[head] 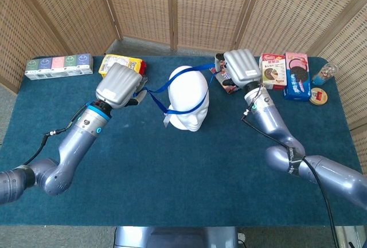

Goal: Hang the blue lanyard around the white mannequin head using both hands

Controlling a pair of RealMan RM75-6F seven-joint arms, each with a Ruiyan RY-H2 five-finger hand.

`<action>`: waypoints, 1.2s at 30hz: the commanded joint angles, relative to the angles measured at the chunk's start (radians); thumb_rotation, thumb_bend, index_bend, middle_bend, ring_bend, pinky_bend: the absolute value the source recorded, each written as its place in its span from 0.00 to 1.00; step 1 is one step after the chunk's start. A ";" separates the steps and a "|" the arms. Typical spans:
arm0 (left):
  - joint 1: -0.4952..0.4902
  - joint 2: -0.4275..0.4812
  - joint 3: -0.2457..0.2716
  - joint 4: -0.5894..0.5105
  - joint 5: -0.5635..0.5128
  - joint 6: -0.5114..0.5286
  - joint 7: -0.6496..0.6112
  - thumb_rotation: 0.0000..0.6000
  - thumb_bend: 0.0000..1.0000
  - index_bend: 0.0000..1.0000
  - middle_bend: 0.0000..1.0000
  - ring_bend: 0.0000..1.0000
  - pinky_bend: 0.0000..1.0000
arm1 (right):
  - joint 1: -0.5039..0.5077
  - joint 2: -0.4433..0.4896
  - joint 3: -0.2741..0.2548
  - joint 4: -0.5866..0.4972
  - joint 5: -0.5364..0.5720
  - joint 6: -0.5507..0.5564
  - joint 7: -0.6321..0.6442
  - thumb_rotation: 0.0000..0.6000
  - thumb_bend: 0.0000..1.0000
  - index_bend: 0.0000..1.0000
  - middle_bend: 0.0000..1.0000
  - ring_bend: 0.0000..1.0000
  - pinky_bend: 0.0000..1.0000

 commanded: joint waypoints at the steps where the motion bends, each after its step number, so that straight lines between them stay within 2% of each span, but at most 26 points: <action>1: 0.001 -0.001 0.002 -0.002 0.001 0.001 0.000 0.85 0.46 0.68 1.00 1.00 1.00 | 0.003 -0.004 -0.003 0.004 0.012 0.002 -0.013 1.00 0.46 0.78 1.00 1.00 1.00; 27: -0.032 -0.031 0.004 -0.007 -0.039 0.002 0.049 0.84 0.42 0.68 1.00 1.00 1.00 | -0.014 0.025 -0.026 -0.022 0.041 -0.029 -0.015 1.00 0.45 0.71 1.00 1.00 1.00; 36: -0.049 -0.031 0.008 -0.016 -0.078 0.001 0.079 0.85 0.34 0.68 1.00 1.00 1.00 | -0.011 0.037 -0.031 -0.029 0.053 -0.043 -0.021 1.00 0.38 0.67 1.00 1.00 1.00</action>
